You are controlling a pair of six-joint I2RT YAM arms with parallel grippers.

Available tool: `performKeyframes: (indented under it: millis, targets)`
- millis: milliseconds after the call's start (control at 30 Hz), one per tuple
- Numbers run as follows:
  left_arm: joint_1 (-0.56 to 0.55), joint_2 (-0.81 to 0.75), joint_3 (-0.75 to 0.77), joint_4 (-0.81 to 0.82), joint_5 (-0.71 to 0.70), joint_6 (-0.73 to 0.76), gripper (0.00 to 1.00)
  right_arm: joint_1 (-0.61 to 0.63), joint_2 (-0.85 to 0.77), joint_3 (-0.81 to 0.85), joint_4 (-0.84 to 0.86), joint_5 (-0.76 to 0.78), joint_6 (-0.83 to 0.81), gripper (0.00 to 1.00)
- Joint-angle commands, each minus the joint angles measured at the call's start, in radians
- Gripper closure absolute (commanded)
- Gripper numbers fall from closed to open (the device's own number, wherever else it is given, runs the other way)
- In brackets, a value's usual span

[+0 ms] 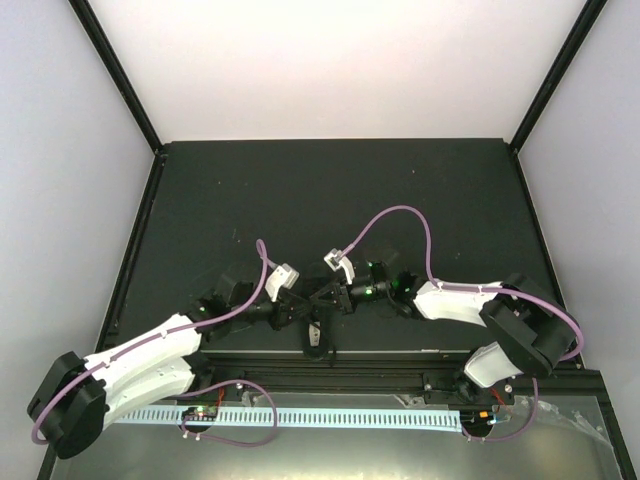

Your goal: Tie the shoes

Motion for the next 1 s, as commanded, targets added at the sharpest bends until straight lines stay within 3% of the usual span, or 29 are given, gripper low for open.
performKeyframes:
  millis: [0, 100, 167, 367, 500, 600, 733, 967]
  targets:
    - [0.007, 0.013, 0.011, 0.051, 0.033, 0.025, 0.86, 0.007, 0.001, 0.002, 0.045, -0.015, -0.008, 0.98]
    - [0.008, 0.013, 0.010, 0.052, 0.033, 0.024, 0.97, 0.008, -0.004, 0.000, 0.046, -0.003, -0.005, 0.98]
    - [0.007, 0.003, 0.005, 0.055, 0.019, 0.015, 0.99, 0.008, -0.016, -0.002, 0.040, 0.018, -0.005, 0.94]
    - [0.010, -0.020, -0.020, 0.070, -0.016, -0.014, 0.98, 0.007, -0.152, -0.033, -0.074, 0.189, -0.043, 0.43]
    - [0.011, -0.037, -0.026, 0.059, -0.017, -0.022, 0.99, 0.010, -0.296, -0.080, -0.207, 0.325, -0.067, 0.30]
    - [0.014, -0.057, -0.031, 0.048, -0.020, -0.026, 0.98, 0.036, -0.395, -0.150, -0.261, 0.391, -0.042, 0.28]
    - [0.017, -0.069, -0.037, 0.047, -0.020, -0.036, 0.98, 0.132, -0.473, -0.255, -0.201, 0.447, 0.045, 0.35]
    - [0.018, -0.064, -0.033, 0.044, -0.013, -0.042, 0.98, 0.229, -0.333, -0.276, -0.059, 0.471, 0.095, 0.47]
